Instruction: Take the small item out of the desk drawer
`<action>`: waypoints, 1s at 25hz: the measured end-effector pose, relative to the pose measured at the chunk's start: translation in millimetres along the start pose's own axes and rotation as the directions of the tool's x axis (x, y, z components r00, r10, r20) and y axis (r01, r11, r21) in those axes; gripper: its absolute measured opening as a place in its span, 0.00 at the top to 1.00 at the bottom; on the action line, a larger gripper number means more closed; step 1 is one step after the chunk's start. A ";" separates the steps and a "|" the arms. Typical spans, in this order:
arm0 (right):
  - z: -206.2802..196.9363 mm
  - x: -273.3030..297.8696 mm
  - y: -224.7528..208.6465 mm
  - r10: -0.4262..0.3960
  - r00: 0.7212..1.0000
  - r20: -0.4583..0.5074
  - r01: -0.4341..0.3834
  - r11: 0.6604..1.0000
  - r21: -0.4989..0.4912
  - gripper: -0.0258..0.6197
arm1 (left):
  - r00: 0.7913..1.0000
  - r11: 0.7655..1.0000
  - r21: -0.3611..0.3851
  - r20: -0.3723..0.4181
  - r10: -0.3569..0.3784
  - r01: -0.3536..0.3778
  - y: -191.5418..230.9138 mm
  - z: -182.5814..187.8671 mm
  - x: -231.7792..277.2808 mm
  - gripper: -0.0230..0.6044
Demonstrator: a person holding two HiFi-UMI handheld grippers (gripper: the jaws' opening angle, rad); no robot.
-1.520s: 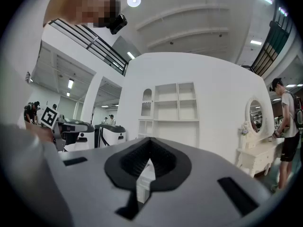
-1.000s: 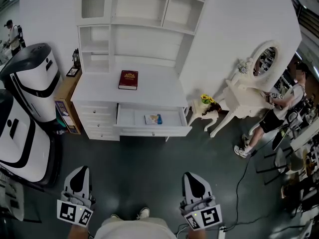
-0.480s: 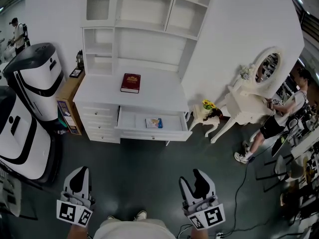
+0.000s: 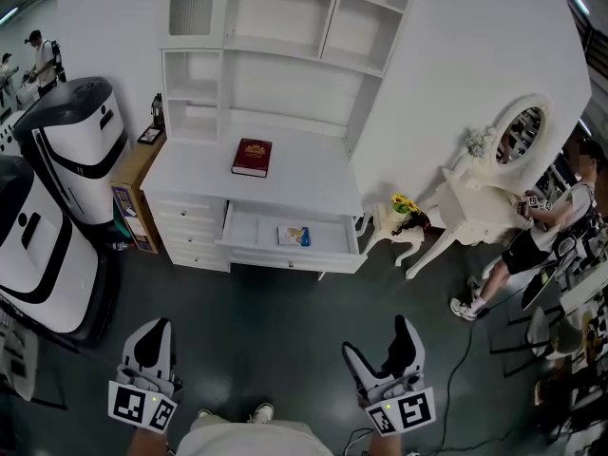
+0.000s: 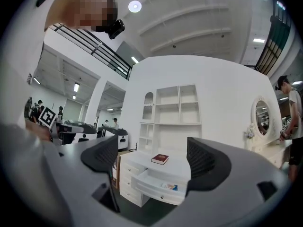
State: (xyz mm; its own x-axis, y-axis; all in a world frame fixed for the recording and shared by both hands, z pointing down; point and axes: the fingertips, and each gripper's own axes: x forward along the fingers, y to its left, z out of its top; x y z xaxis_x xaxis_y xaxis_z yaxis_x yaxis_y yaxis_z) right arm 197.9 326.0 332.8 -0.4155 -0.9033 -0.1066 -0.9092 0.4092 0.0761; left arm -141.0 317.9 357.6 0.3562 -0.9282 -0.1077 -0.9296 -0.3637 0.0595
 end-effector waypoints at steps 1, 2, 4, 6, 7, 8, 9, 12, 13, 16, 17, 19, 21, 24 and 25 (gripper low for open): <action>-2.8 -0.8 -4.1 -0.004 1.000 -0.003 0.004 1.000 0.001 0.27 | 1.000 1.000 0.001 -0.005 0.002 -0.002 -2.5 -2.5 0.4 0.94; -5.8 -1.2 -8.0 -0.006 1.000 -0.008 0.006 1.000 0.004 0.27 | 1.000 1.000 0.001 -0.011 0.004 -0.004 -4.9 -4.9 0.8 0.94; -12.3 -2.3 -14.1 -0.007 1.000 -0.022 0.007 1.000 0.010 0.27 | 1.000 1.000 0.004 -0.025 0.007 -0.007 -10.1 -9.1 1.1 0.94; -17.9 -4.2 -18.2 -0.009 0.999 -0.035 0.009 1.000 0.015 0.27 | 0.999 1.000 0.009 -0.038 0.005 -0.005 -15.4 -11.4 1.9 0.94; -20.2 -4.7 -19.5 -0.010 0.999 -0.039 0.011 1.000 0.017 0.27 | 0.999 1.000 0.012 -0.042 0.003 -0.003 -17.7 -11.8 2.8 0.94; -22.1 -4.6 -20.4 -0.012 0.999 -0.041 0.013 1.000 0.019 0.27 | 0.999 1.000 0.015 -0.045 0.001 -0.001 -19.5 -12.1 4.0 0.94; -23.7 -3.9 -20.8 -0.013 0.999 -0.042 0.014 1.000 0.020 0.27 | 0.999 1.000 0.017 -0.047 -0.001 0.002 -20.6 -12.4 5.4 0.94; -27.2 0.0 -22.2 -0.015 0.999 -0.050 0.016 1.000 0.022 0.27 | 0.998 1.000 0.017 -0.054 -0.009 0.010 -21.3 -14.8 11.5 0.94; -28.4 1.8 -23.2 -0.017 0.998 -0.054 0.018 1.000 0.023 0.27 | 0.998 1.000 0.015 -0.057 -0.013 0.014 -20.9 -16.0 14.6 0.94; -34.0 8.7 -27.3 -0.025 0.997 -0.075 0.027 1.000 0.017 0.27 | 0.997 1.000 0.001 -0.068 -0.025 0.026 -18.7 -23.7 26.6 0.94; -36.4 11.6 -28.7 -0.029 0.996 -0.085 0.030 0.999 0.011 0.27 | 0.997 1.000 -0.007 -0.073 -0.031 0.031 -17.5 -28.0 31.8 0.94; -40.3 19.4 -32.1 -0.038 0.994 -0.098 0.038 0.999 0.000 0.27 | 0.995 0.999 -0.026 -0.085 -0.047 0.045 -14.3 -38.7 45.6 0.94; -43.3 31.0 -37.1 -0.050 0.993 -0.107 0.048 0.999 -0.013 0.27 | 0.994 0.997 -0.045 -0.090 -0.069 0.065 -10.6 -48.5 65.3 0.94; -49.1 57.6 -48.9 -0.067 0.990 -0.127 0.063 0.997 -0.036 0.27 | 0.991 0.993 -0.062 -0.082 -0.110 0.105 -3.4 -55.6 105.0 0.94; -50.1 69.5 -54.3 -0.075 0.988 -0.133 0.070 0.997 -0.042 0.27 | 0.990 0.991 -0.065 -0.076 -0.121 0.116 1.0 -55.4 120.0 0.94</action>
State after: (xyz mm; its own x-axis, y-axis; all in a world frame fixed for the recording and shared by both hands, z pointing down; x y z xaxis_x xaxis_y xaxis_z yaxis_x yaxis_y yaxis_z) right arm 219.6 234.6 371.0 -0.3389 -0.9406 0.0207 -0.9344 0.3390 0.1097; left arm -94.0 201.8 399.8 0.4723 -0.8806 -0.0382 -0.8738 -0.4735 0.1105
